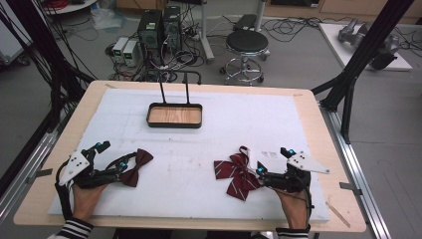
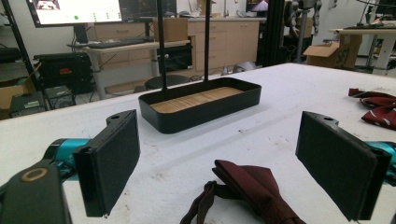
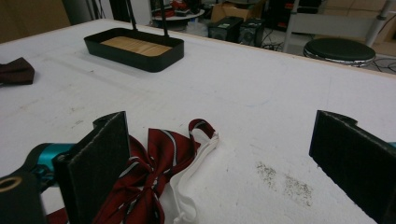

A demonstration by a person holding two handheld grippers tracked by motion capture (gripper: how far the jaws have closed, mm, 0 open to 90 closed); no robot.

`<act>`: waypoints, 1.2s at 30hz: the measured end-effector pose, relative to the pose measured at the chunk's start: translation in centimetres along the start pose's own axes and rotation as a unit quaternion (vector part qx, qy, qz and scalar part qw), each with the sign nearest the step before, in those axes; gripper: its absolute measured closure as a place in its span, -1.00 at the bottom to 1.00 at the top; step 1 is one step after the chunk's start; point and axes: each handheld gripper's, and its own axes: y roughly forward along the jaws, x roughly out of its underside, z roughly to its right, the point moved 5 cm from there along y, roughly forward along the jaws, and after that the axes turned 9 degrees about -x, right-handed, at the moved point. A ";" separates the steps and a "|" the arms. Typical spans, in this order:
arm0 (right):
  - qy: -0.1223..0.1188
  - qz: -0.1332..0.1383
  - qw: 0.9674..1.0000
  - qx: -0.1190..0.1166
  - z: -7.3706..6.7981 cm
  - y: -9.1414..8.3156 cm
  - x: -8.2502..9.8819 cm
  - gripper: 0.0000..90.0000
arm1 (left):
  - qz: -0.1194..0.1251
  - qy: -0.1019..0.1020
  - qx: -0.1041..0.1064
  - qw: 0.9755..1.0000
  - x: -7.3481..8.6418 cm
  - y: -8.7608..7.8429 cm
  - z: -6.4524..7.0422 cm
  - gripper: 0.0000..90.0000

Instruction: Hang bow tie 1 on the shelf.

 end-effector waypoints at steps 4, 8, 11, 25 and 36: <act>-0.010 -0.011 1.000 -0.011 -0.5 0.1 -0.3 -0.90 | 0.000 0.000 0.000 1.000 0.0 0.0 0.0 -0.69; -0.008 -0.022 0.999 -0.030 -0.9 0.1 -0.8 -0.90 | 0.000 0.000 0.000 1.000 0.0 0.0 0.0 -0.69; -0.009 -0.029 0.999 -0.041 -1.2 -0.1 -1.4 -0.90 | 0.000 0.000 0.000 1.000 0.0 0.0 0.0 -0.69; -0.018 -0.111 0.991 -0.071 -2.6 1.1 -2.6 -0.85 | 0.001 0.000 0.000 1.000 0.0 0.0 0.0 -0.69; -0.018 -0.188 0.978 -0.086 -3.6 2.8 -2.1 -0.44 | 0.001 0.000 -0.001 1.000 0.0 0.0 0.0 -0.69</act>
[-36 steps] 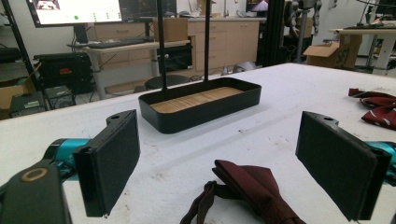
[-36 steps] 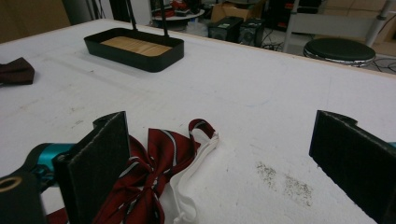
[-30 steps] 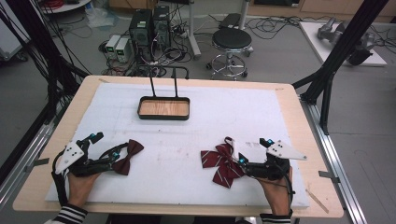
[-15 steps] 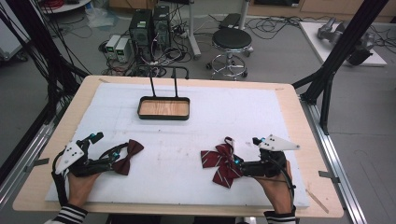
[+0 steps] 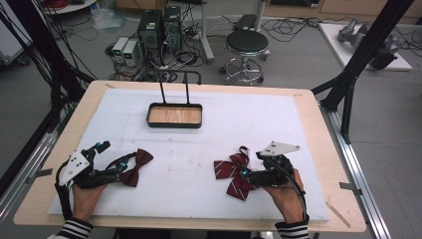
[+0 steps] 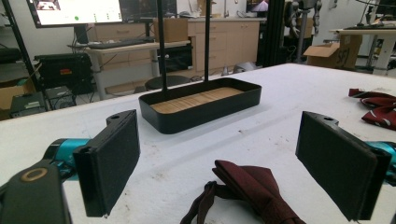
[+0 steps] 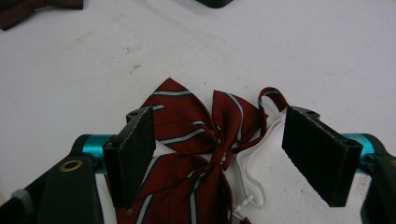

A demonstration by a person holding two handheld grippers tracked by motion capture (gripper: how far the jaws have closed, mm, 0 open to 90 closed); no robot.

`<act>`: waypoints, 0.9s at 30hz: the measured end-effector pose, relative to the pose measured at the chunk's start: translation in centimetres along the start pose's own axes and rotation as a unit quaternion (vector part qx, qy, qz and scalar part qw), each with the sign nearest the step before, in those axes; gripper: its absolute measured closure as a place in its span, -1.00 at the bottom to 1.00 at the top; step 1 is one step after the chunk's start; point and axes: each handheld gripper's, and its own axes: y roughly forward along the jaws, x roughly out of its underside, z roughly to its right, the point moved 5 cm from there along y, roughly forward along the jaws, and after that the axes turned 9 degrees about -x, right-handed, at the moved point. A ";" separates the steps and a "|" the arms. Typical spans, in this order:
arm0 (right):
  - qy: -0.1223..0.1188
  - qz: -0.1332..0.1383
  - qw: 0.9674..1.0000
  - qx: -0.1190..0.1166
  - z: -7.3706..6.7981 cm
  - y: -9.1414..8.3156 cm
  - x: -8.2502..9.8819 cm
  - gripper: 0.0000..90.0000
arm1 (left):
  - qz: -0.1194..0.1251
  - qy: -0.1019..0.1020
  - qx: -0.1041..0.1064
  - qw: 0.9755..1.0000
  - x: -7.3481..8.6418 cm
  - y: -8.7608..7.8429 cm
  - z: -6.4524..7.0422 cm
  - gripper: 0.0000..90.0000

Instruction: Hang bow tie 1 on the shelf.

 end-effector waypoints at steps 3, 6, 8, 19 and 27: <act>-0.001 -0.018 1.000 0.000 -0.1 0.5 -0.1 -0.39 | 0.000 0.000 0.000 1.000 0.0 0.0 0.0 -0.69; -0.003 -0.030 1.000 0.000 -0.2 1.0 -0.2 -0.34 | 0.000 0.000 0.000 1.000 0.0 0.0 0.0 -0.69; -0.002 -0.033 0.999 0.000 -0.2 1.2 -0.2 -0.32 | 0.000 -0.001 0.000 1.000 0.0 0.0 0.0 -0.69; 0.015 -0.069 0.997 0.001 0.4 2.3 0.3 -0.19 | 0.000 0.000 0.000 1.000 0.0 0.0 0.0 -0.69; 0.027 -0.106 0.994 0.007 0.8 3.1 0.7 -0.02 | 0.000 0.000 0.000 1.000 0.0 0.0 0.0 -0.69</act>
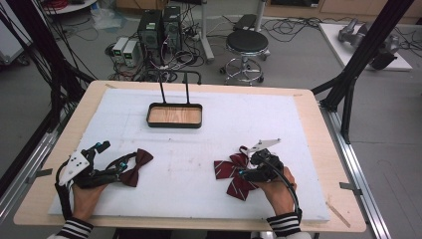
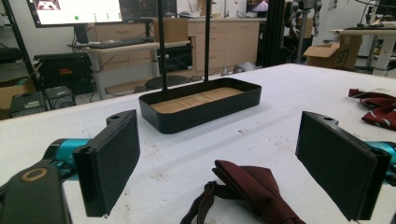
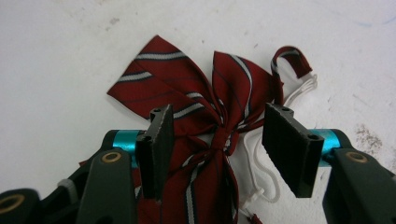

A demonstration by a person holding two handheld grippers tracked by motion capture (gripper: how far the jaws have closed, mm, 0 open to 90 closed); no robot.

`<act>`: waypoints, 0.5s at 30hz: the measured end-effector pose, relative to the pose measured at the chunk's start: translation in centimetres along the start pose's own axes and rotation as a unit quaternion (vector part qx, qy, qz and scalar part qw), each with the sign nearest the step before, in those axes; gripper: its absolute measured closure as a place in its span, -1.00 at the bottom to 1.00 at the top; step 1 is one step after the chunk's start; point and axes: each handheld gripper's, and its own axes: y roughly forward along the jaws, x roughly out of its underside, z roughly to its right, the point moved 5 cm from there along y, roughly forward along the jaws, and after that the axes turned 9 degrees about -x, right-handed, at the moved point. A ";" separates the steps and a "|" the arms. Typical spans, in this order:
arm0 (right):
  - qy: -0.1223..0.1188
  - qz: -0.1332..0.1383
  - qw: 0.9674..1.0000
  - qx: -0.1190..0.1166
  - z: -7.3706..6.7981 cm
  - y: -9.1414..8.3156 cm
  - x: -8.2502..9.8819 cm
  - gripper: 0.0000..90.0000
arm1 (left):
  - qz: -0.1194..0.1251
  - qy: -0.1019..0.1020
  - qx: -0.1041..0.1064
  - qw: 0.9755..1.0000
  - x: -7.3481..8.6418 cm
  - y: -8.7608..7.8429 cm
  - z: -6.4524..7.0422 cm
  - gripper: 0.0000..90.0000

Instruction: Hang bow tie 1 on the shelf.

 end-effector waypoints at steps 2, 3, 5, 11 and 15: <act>0.002 -0.008 1.000 0.001 0.1 0.2 0.0 0.00 | 0.000 0.000 0.000 1.000 0.0 0.0 0.0 -0.69; 0.001 -0.012 1.000 0.002 0.1 0.3 0.1 0.03 | 0.000 0.000 0.000 1.000 0.0 0.0 0.0 -0.69; 0.004 -0.016 1.000 0.003 0.2 0.4 0.1 0.08 | 0.000 0.000 0.000 1.000 0.0 0.0 0.0 -0.69; 0.015 -0.025 1.000 -0.003 0.4 0.8 0.1 0.15 | 0.000 0.000 0.000 1.000 0.0 0.0 0.0 -0.69; 0.023 -0.035 0.999 -0.002 0.5 1.1 0.2 0.17 | 0.000 0.000 0.000 1.000 0.0 0.0 0.0 -0.68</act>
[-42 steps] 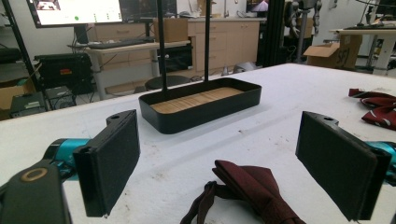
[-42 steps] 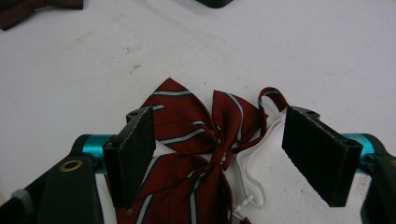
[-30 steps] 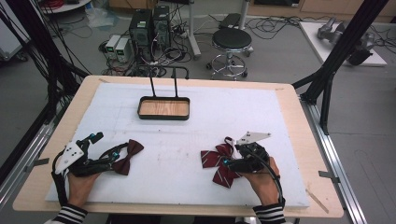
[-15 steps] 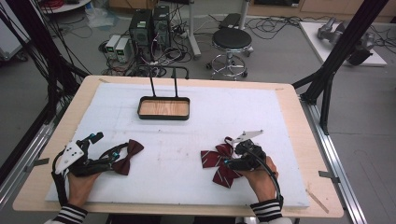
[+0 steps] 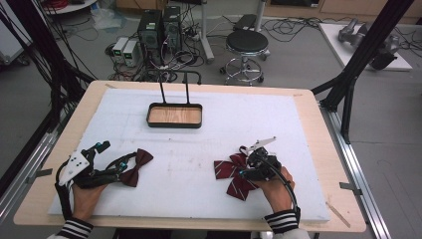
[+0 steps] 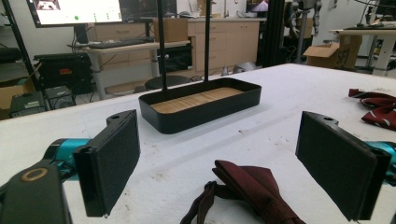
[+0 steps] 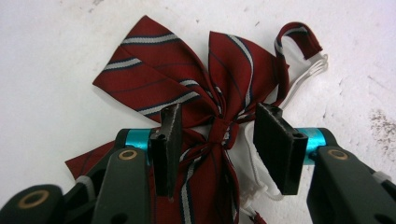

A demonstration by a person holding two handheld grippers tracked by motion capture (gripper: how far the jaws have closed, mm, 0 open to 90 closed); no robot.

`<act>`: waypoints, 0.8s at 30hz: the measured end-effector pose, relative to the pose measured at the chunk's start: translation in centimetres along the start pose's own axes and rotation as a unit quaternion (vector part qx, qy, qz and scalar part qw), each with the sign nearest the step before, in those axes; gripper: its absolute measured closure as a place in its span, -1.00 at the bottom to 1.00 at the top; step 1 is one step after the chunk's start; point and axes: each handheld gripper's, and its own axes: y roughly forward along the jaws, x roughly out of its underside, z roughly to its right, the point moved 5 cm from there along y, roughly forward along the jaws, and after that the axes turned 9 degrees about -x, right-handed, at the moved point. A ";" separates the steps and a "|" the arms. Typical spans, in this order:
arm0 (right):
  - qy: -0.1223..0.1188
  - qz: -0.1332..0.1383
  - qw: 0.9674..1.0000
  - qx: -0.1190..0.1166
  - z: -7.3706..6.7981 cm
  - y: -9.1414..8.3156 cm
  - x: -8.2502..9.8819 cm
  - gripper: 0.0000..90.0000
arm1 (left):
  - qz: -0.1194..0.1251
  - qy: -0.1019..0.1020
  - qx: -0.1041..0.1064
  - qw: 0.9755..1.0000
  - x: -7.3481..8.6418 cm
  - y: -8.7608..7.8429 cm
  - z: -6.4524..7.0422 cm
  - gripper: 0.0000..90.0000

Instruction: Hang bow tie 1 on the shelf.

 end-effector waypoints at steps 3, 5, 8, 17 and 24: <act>0.003 -0.014 1.000 0.001 0.2 0.4 0.1 0.22 | 0.000 0.000 0.000 1.000 0.0 0.0 0.0 -0.68; 0.005 -0.018 1.000 0.000 0.2 0.5 0.1 0.25 | 0.000 -0.001 0.000 1.000 0.0 0.0 0.0 -0.68; 0.004 -0.021 1.000 0.001 0.4 0.6 0.1 0.27 | 0.000 0.000 0.000 1.000 0.0 0.0 0.0 -0.68; 0.018 -0.031 0.999 -0.006 0.3 0.6 0.0 0.31 | 0.000 0.000 0.000 1.000 0.0 0.0 0.0 -0.69; 0.024 -0.047 0.999 -0.003 0.3 0.9 0.1 0.34 | 0.000 -0.001 0.000 1.000 0.0 0.0 0.0 -0.68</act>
